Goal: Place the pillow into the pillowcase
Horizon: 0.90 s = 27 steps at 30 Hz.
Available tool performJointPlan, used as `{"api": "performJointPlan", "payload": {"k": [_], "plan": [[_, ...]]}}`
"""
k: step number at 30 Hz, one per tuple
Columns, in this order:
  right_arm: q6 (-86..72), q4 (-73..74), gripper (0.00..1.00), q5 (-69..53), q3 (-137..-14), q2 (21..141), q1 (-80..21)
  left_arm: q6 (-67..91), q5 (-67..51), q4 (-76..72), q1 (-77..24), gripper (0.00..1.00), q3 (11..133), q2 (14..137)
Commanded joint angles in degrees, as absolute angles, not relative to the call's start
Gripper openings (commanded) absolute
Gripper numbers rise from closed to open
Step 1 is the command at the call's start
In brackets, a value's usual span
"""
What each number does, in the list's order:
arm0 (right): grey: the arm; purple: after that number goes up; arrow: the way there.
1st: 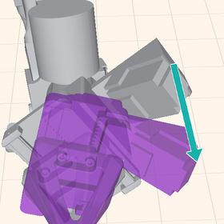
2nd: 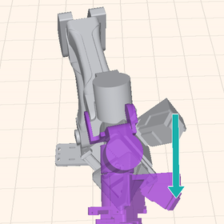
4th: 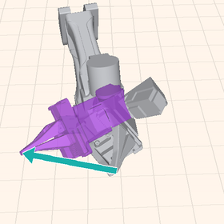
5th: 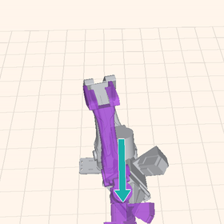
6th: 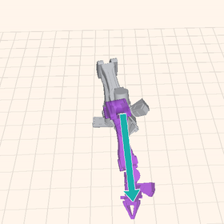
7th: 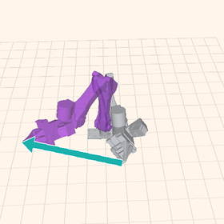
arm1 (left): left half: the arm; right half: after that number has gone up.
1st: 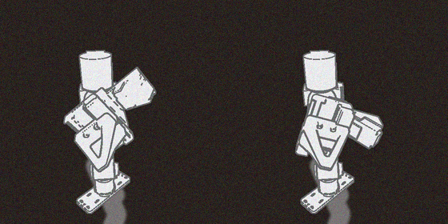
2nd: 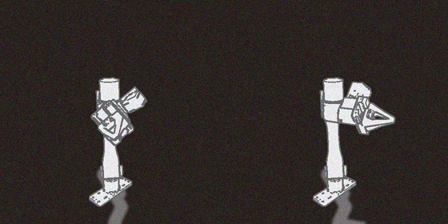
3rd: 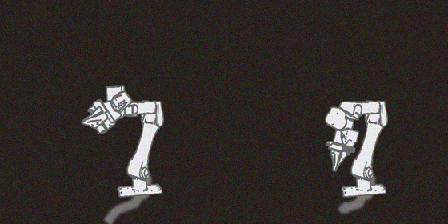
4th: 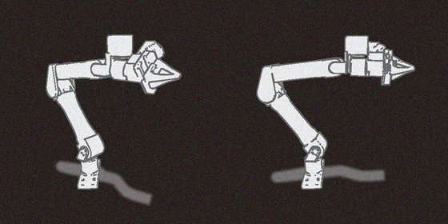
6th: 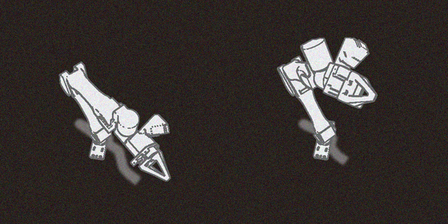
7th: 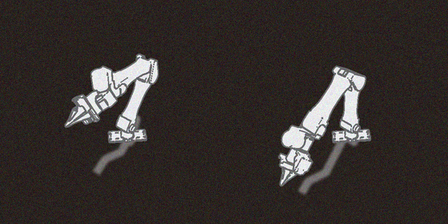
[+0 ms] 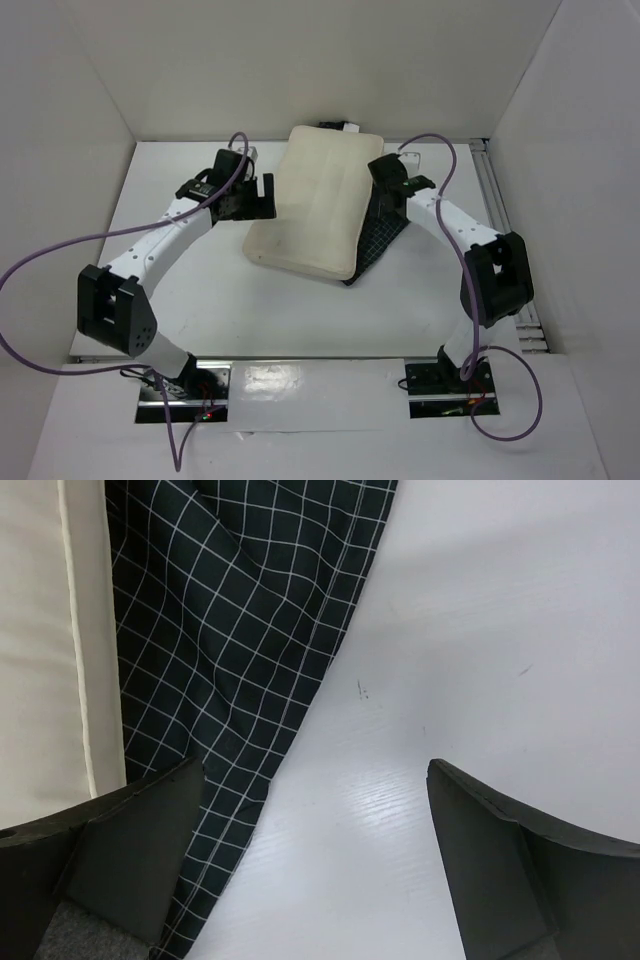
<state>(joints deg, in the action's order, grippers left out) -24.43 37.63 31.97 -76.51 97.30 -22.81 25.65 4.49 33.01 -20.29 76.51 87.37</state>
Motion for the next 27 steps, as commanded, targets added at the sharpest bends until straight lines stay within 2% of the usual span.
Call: {"api": "performJointPlan", "payload": {"k": [1,12,17,20,27], "plan": [[-25.05,37.44,1.0,31.99,-79.01,95.98,-21.97,25.05,3.16,33.13,-20.3,1.0,79.54,88.42],[-23.21,32.09,1.0,26.9,-73.31,92.55,-21.45,25.57,3.16,33.66,-20.3,1.0,79.54,89.65],[-22.59,28.13,1.0,20.5,-68.92,90.7,-16.02,26.1,2.03,34.19,-20.3,1.0,80.68,90.18],[-22.06,25.75,1.0,14.44,-68.9,93.76,-12.49,26.63,2.02,34.19,-20.3,1.0,80.68,90.18],[-20.21,22.94,1.0,9.41,-72.69,103.96,-11.43,26.63,3.87,34.8,-20.3,1.0,80.16,89.65]]}}
